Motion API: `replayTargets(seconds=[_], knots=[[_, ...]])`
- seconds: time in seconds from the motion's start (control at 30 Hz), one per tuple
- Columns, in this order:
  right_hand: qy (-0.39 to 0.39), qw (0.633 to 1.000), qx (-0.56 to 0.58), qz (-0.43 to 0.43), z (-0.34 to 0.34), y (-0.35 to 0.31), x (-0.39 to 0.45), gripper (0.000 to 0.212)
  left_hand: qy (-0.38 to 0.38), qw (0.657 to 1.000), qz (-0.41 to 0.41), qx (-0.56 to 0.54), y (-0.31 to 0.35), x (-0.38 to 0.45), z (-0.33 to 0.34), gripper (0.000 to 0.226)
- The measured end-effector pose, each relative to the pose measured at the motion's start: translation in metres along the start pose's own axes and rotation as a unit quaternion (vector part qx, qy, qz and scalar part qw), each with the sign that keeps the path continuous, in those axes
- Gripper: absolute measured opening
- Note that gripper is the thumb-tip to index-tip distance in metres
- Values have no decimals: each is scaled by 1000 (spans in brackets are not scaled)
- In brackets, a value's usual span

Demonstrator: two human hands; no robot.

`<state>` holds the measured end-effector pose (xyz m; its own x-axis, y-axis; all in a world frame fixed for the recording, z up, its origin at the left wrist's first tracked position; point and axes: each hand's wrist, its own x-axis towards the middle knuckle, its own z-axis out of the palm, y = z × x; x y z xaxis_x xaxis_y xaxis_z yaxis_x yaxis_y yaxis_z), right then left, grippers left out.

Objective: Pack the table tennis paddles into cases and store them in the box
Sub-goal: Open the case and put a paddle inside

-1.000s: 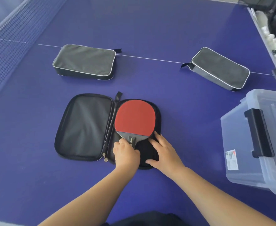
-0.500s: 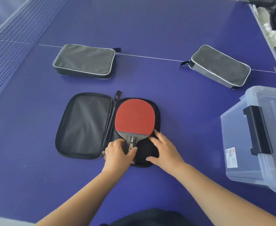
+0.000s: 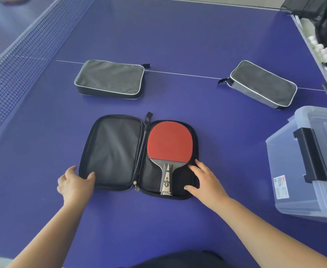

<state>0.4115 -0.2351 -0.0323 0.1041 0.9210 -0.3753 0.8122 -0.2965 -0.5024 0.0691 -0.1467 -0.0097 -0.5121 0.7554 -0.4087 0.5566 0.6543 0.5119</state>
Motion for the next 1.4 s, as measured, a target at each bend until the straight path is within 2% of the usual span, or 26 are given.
replayTargets(seconds=[0.17,0.27,0.4,0.47,0.53,0.6,0.67,0.83,0.93,1.03,1.1,1.23,1.3,1.4], knots=[[11,1000,5,28,1,-10,2,70,-26,997,3,-68,-11,13,-4,63],[20,999,13,41,3,-14,4,68,-53,992,-29,-111,-11,19,-11,57],[24,998,26,57,5,-17,4,65,-63,987,-8,-145,-4,17,-27,26],[57,995,49,72,5,-21,5,62,-52,987,45,-147,4,5,-34,22],[129,984,76,93,3,-28,6,56,-40,981,110,-156,15,-14,-39,21],[210,968,95,97,0,-39,7,50,-37,972,155,-173,28,-37,-39,31],[244,959,123,76,-7,-55,9,45,-46,961,189,-196,39,-62,-36,38],[175,948,265,30,-39,-108,9,23,-87,932,326,-132,54,-99,-11,48],[131,936,326,16,-54,-131,8,17,-100,894,430,-76,60,-114,7,48],[162,938,306,24,-61,-133,10,20,-137,848,513,-2,63,-121,23,54],[191,935,291,72,-62,-121,12,18,-163,848,504,0,66,-116,29,54],[194,919,303,163,-56,-82,13,14,-168,923,343,-43,76,-79,42,38],[183,915,304,192,-48,-66,15,11,-182,945,270,-29,77,-54,49,45],[167,916,297,213,-35,-48,21,11,-221,951,214,-16,79,-32,59,58]])
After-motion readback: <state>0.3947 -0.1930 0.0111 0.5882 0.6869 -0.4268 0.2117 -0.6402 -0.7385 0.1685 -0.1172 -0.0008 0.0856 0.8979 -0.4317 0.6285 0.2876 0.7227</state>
